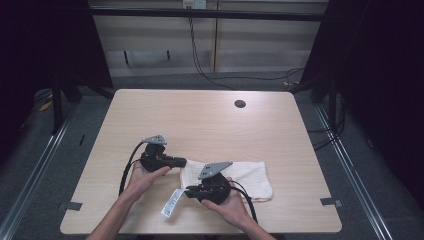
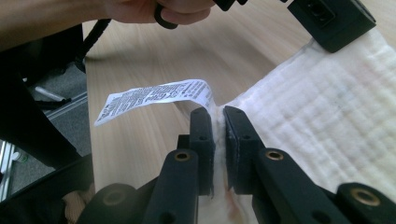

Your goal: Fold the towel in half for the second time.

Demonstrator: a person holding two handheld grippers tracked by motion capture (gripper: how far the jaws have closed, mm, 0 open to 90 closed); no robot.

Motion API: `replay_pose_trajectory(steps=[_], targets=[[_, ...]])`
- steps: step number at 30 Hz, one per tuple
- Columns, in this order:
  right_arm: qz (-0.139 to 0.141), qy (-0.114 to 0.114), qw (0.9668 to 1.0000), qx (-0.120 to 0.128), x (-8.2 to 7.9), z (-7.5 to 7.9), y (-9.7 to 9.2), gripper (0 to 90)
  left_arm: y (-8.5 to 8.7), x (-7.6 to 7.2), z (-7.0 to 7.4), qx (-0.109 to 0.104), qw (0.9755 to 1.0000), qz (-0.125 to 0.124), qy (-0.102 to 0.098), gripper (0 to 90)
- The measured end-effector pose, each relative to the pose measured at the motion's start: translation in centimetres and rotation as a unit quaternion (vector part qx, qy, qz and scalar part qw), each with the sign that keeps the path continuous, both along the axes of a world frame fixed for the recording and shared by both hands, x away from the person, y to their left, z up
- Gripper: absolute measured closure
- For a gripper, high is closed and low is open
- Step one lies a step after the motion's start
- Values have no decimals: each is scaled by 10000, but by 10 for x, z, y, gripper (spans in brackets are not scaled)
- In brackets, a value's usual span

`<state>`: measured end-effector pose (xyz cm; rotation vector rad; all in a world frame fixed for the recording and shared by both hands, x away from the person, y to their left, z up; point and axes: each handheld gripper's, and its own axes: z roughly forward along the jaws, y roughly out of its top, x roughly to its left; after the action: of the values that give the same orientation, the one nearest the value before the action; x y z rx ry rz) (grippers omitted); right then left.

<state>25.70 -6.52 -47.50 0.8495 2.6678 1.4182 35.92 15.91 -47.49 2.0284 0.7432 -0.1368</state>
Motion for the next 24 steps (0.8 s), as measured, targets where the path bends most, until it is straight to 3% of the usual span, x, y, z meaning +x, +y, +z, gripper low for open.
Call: replay_pose_trajectory(steps=[5, 16, 24], targets=[[-63, -7, 9999, 102, 0, 7, -2, 826, -1, -1, 7, 27, 9999, 45, -109, 852], [-135, -21, 9996, 252, -2, 15, 5, 826, 6, -5, 19, -37, 9997, 189, -152, 852], [-49, -69, 9993, 353, -2, 22, 17, 827, 19, -8, 19, 33, 9994, 321, -82, 854]])
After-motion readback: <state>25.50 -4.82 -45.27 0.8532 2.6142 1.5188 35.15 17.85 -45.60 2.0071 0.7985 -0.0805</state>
